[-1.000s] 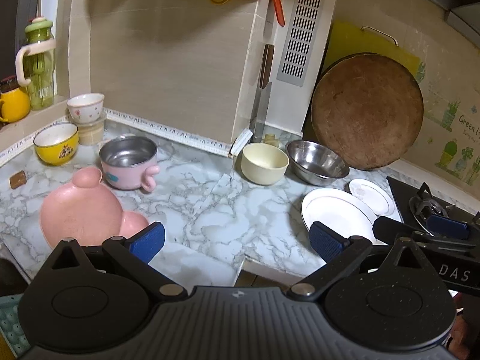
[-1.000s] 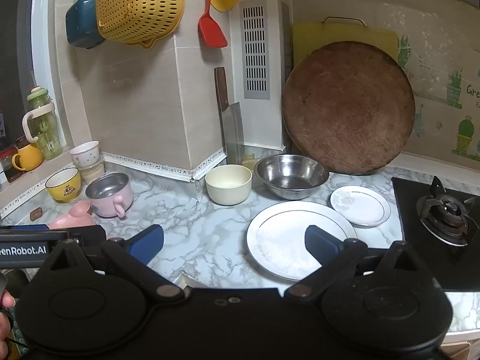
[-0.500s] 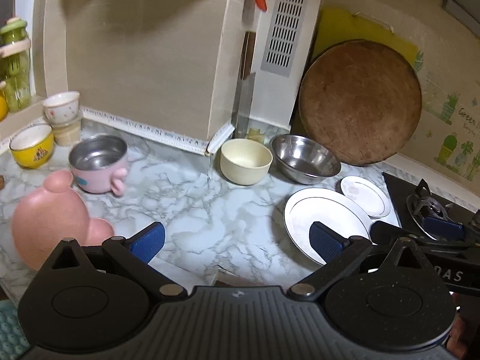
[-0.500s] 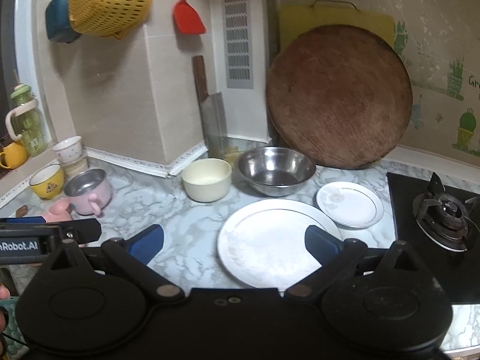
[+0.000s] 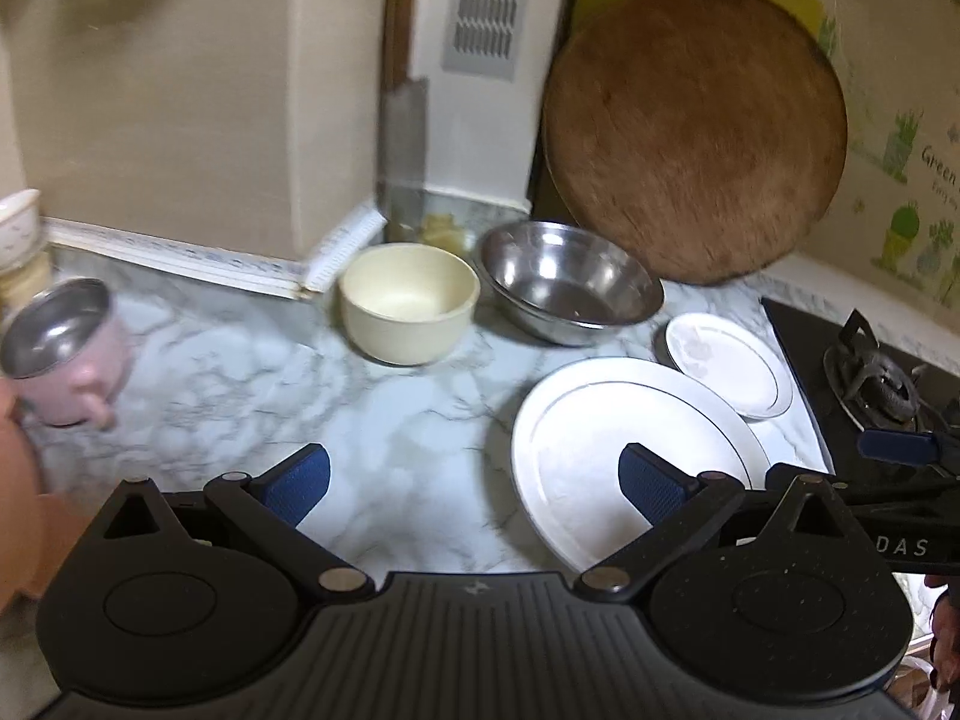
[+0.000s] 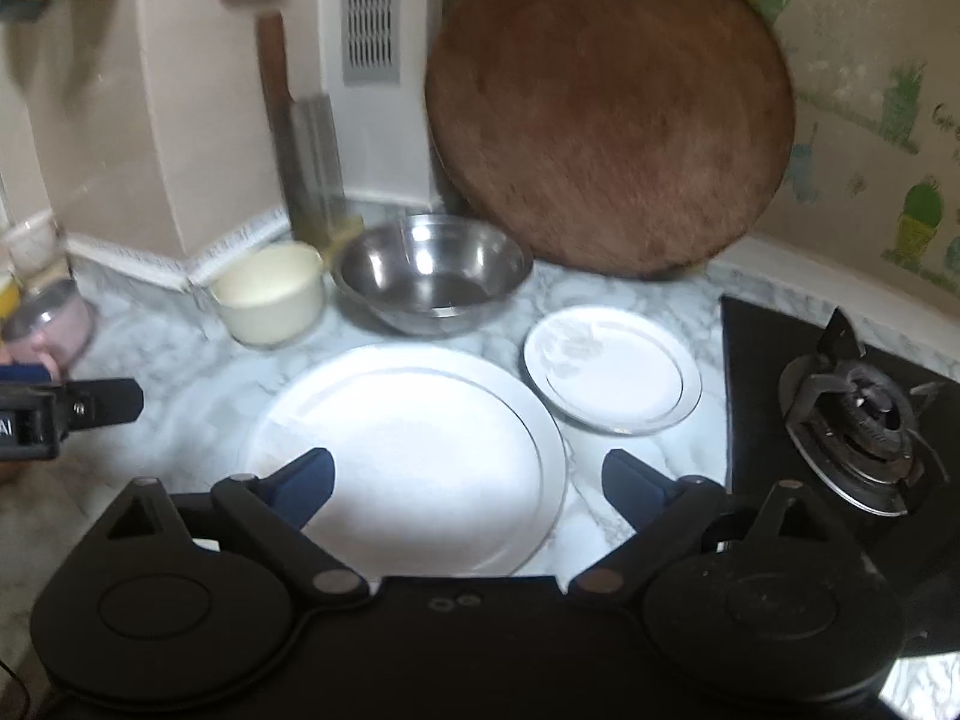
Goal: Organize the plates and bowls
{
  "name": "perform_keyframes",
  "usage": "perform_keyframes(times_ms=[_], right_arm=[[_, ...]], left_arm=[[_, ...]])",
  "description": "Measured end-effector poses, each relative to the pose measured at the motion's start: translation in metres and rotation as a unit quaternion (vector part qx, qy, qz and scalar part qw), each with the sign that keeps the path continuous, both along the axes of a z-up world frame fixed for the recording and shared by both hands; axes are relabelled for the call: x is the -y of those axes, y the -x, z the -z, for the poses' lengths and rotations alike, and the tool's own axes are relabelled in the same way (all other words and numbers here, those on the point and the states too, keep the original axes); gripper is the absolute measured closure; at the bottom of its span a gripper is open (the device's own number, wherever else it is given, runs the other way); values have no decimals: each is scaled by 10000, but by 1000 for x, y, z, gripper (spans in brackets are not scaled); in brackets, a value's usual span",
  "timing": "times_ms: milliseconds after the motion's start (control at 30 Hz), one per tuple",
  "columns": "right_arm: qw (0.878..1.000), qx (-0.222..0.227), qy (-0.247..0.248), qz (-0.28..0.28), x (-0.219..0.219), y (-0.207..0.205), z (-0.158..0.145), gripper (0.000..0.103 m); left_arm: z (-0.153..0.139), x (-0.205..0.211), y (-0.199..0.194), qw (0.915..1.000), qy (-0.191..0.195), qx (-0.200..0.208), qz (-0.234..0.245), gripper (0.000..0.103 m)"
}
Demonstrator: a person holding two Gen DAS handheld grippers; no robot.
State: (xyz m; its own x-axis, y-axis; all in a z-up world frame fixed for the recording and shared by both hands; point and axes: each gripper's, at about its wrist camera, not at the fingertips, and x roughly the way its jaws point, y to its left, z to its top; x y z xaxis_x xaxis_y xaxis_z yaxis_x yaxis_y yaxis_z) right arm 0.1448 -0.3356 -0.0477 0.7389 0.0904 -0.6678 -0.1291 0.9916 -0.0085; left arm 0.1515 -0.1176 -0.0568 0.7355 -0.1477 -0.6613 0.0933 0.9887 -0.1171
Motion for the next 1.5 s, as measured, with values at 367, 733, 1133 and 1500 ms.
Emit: perform_keyframes(times_ms=[367, 733, 1133, 1500], right_arm=[[9911, -1277, -336, 155, 53, -69, 59, 34], [9740, -1902, -1226, 143, 77, -93, 72, 72], [9661, -2047, -1563, 170, 83, -101, 74, 89], [9709, -1867, -1498, 43, 76, -96, 69, 92]], left_arm=[[53, 24, -67, 9945, 16, -1028, 212, 25], [77, 25, -86, 9845, 477, -1673, 235, 66], [80, 19, -91, 9803, 726, -1827, 209, 86], [76, 8, -85, 9820, 640, -1770, 152, 88]])
